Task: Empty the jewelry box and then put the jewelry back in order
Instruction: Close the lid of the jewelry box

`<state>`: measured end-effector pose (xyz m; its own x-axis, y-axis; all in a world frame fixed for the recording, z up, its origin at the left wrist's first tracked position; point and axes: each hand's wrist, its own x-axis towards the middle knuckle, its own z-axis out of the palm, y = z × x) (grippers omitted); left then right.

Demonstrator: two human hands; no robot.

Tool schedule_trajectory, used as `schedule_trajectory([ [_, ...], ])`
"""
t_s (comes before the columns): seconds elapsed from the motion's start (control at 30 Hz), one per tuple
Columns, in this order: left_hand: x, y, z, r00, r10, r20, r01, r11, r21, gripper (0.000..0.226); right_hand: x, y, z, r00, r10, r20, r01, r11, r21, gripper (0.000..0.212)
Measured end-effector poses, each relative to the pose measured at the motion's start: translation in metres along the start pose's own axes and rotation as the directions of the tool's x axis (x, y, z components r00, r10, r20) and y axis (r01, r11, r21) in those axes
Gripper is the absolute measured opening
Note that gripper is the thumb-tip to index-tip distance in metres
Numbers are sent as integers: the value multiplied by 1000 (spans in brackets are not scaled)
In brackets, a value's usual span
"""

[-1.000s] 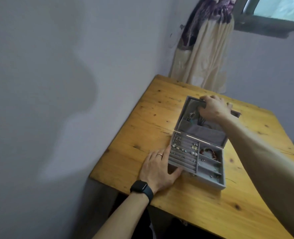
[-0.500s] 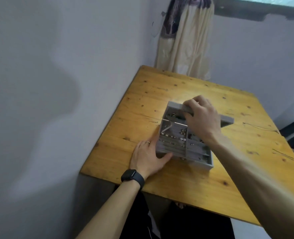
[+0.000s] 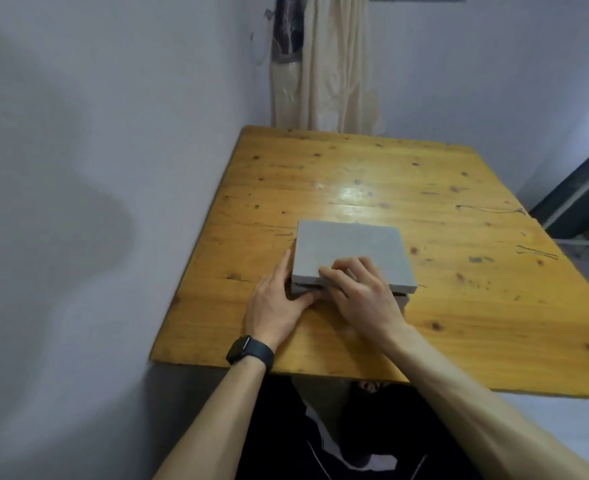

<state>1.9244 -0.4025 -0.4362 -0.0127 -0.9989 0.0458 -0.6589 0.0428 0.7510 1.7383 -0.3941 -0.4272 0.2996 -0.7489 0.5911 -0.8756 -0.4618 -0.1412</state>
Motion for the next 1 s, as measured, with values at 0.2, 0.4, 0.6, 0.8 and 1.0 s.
schedule_trajectory([
  [0.2,-2,-4,0,991,136,11,-137,990,38,64,-20,3,-10,997,39,64,-48,987,155,28],
  [0.4,2,-7,3,989,146,-11,-146,989,4,59,-36,20,-14,945,325,-34,-311,925,218,29],
  [0.6,4,-8,5,990,137,-34,-136,990,26,60,-41,18,-5,888,454,-79,-419,866,272,21],
  [0.8,2,-5,4,989,143,-28,-141,989,38,61,-44,21,-9,901,431,-40,-408,876,257,28],
  [1.0,0,-2,3,988,154,-15,-152,986,65,64,-54,29,-9,948,317,42,-319,937,140,46],
])
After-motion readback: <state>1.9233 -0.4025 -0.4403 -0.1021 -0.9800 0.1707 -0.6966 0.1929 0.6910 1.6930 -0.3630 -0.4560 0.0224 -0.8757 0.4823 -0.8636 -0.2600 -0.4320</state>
